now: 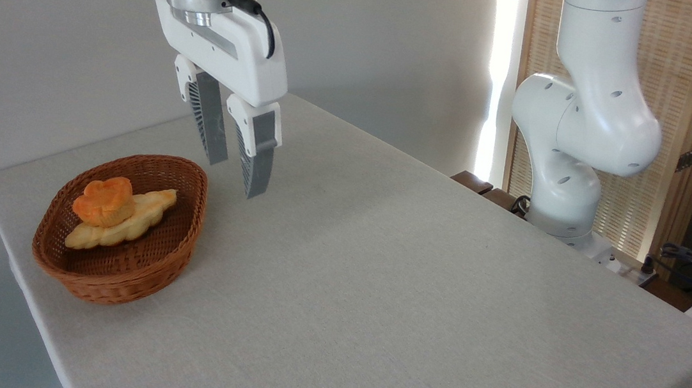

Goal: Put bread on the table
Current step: 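Move the open gripper over the orange bun in the wicker basket, then lower the gripper onto the orange bun and close on it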

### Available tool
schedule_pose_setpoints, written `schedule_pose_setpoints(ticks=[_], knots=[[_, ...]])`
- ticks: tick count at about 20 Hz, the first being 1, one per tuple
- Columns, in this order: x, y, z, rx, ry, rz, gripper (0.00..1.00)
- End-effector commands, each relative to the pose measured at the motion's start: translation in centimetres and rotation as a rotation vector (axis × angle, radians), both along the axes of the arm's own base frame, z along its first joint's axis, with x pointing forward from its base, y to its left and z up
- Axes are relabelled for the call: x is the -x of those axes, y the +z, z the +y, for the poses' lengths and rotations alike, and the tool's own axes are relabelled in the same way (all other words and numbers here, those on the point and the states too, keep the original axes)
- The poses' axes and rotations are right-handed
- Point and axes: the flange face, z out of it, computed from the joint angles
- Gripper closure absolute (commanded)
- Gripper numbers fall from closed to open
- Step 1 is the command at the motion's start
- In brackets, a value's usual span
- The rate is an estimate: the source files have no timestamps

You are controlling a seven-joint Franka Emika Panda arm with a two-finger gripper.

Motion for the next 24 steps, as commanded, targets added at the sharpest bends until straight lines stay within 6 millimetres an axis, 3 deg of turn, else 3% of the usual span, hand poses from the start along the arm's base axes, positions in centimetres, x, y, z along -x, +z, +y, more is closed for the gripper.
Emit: schedule_pose_setpoints(ticks=[1, 4, 9, 12, 19, 20, 24], knots=[[-0.9, -0.2, -3.6, 0.047, -0.042, -0.064, 0.00], [-1.9, -1.4, -7.6, 0.098, -0.086, -0.140, 0.00], [-4.3, -6.8, -14.4, 0.160, -0.156, -0.294, 0.00], [-4.5, -10.7, -18.3, 0.203, -0.188, -0.310, 0.00], [-5.1, -15.7, -22.3, 0.269, -0.208, -0.362, 0.00], [-5.2, -16.1, -22.3, 0.264, -0.216, -0.359, 0.03], [-5.0, -16.7, -22.4, 0.260, -0.224, -0.345, 0.73]])
